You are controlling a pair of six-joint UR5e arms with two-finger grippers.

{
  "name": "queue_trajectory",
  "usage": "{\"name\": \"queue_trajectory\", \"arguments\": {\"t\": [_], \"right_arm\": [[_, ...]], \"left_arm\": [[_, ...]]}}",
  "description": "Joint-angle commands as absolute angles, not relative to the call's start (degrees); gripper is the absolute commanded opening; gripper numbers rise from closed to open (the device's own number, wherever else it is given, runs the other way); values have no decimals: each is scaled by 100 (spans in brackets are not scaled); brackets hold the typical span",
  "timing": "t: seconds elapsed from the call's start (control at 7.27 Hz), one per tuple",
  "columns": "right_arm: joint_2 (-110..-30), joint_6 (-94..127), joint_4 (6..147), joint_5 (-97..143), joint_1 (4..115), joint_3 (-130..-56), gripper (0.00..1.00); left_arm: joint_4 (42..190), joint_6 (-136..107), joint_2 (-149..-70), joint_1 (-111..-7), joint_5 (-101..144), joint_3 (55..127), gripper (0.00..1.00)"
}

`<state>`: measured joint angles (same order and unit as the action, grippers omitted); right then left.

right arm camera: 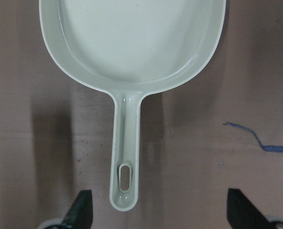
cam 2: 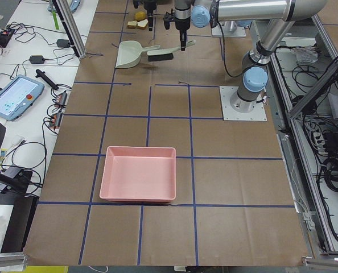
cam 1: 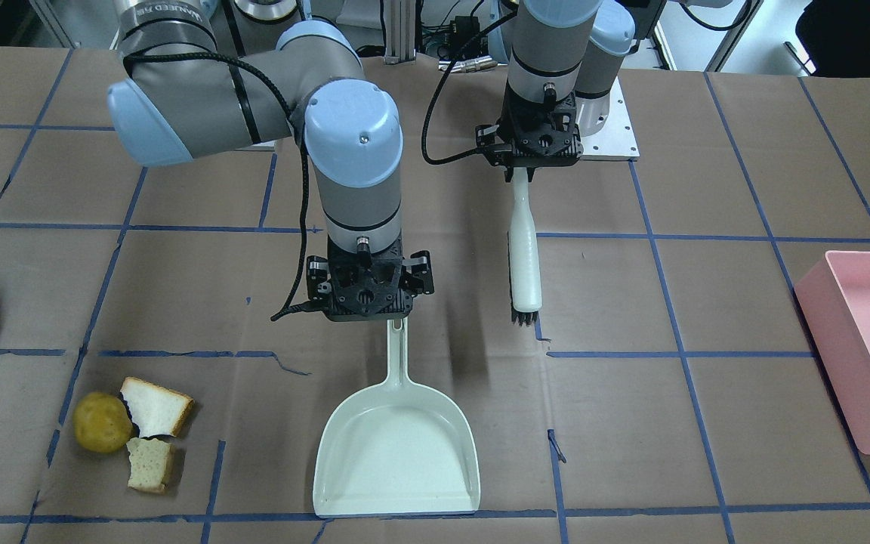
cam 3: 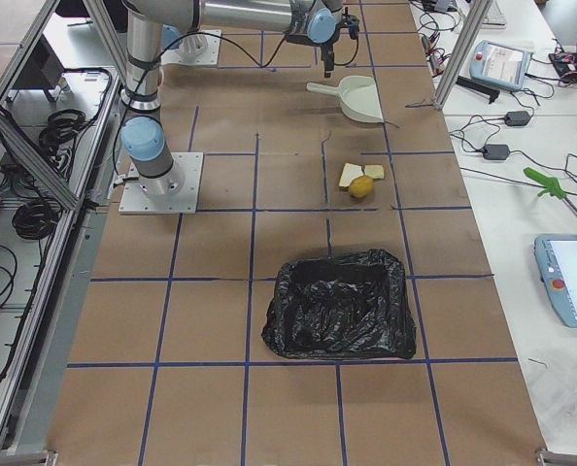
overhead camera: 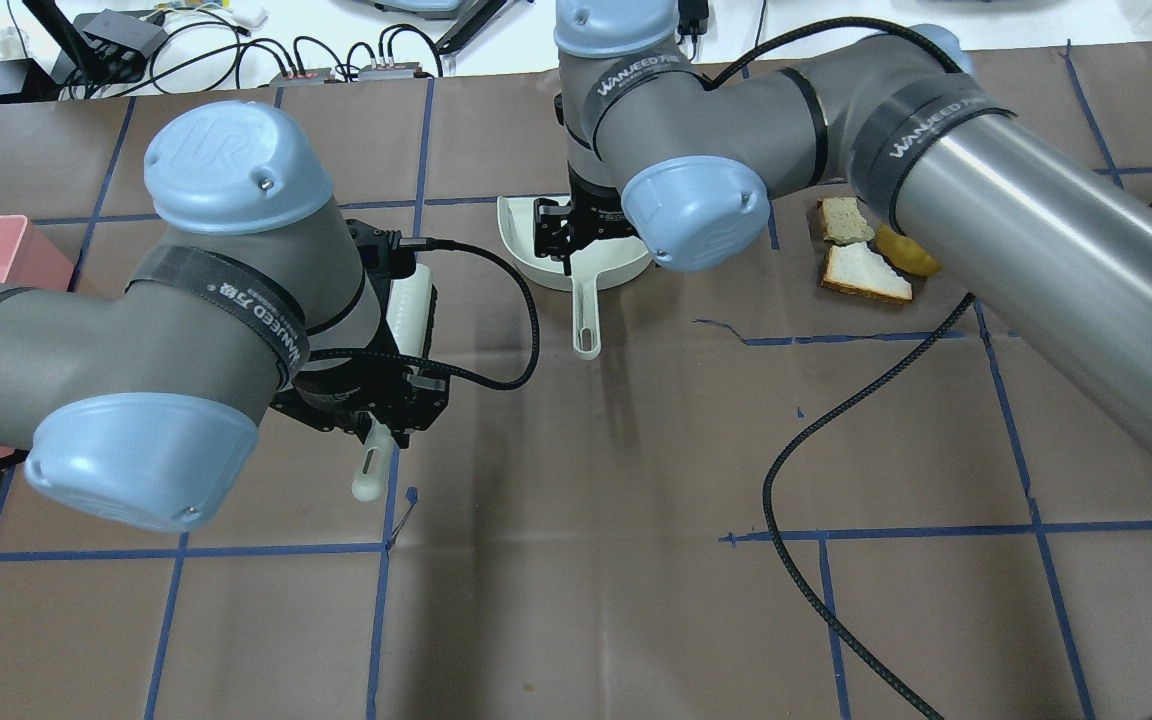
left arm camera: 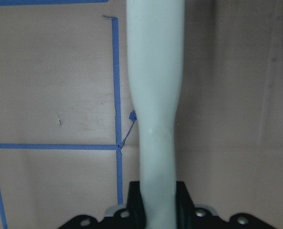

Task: Sweep and dump trash in nearest bin
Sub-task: 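Grasp the white dustpan handle with the right gripper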

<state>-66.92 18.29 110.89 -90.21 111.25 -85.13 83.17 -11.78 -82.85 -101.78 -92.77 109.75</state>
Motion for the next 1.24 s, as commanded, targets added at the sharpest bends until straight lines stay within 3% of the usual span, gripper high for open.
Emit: {"name": "queue_trajectory", "arguments": {"t": [0.0, 0.41, 1.1], "right_arm": [[-6234, 2013, 11844, -9061, 11442, -8551, 100], [-6205, 1821, 12494, -9279, 11365, -9130, 100], [-5906, 1863, 12595, -9395, 11382, -9061, 100]], "left_arm": [[8306, -1186, -8279, -10187, -9255, 10969, 0], [8218, -1187, -8209, -10204, -9264, 10960, 1], [8314, -1248, -8051, -10029, -9272, 11057, 0]]}}
